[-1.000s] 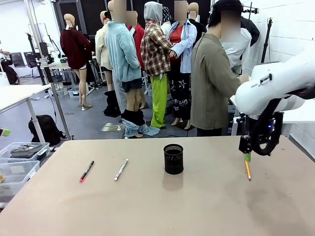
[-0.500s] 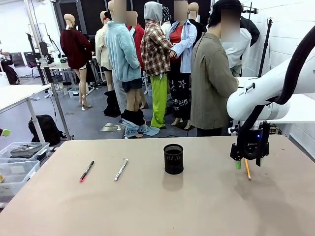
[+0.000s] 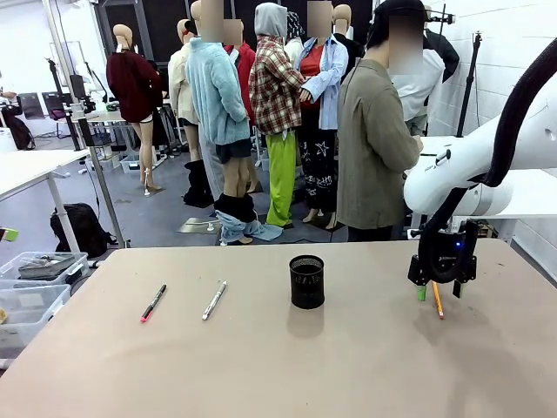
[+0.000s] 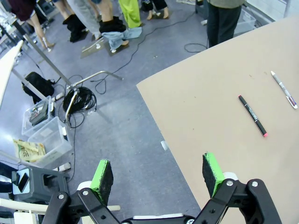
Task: Place the pens into the pen holder.
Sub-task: Pick up a writing instrument from the table and place it into the Pen holder.
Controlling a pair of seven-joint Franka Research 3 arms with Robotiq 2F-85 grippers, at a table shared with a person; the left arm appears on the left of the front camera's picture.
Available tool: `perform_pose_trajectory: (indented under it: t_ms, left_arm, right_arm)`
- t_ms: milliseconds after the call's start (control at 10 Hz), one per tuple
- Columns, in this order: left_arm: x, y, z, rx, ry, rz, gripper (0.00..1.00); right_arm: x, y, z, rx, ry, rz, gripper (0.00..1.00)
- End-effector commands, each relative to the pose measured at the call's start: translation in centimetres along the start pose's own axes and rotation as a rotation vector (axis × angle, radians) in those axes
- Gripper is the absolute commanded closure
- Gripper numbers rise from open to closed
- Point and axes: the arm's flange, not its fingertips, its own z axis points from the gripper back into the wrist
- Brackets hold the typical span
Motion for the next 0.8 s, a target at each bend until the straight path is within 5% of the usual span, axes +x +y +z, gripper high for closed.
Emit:
perform_pose_trajectory:
  t_ms: [0, 300, 400, 700]
  left_arm:
    - [0.0, 0.1, -0.2, 0.01, -0.001, 0.018, 0.0]
    - [0.0, 0.1, -0.2, 0.01, -0.001, 0.018, 0.0]
    - [0.0, 0.1, -0.2, 0.01, -0.001, 0.018, 0.0]
    - [0.0, 0.1, -0.2, 0.01, -0.001, 0.018, 0.0]
  right_arm:
    - [0.9, 0.1, -0.6, 0.002, -0.002, -0.033, 0.33]
    - [1.0, 0.2, -0.9, -0.013, 0.005, -0.039, 0.93]
    - [0.8, 0.3, -0.7, -0.023, -0.002, -0.044, 1.0]
    - [0.8, 1.1, -0.6, -0.077, 0.001, -0.067, 1.0]
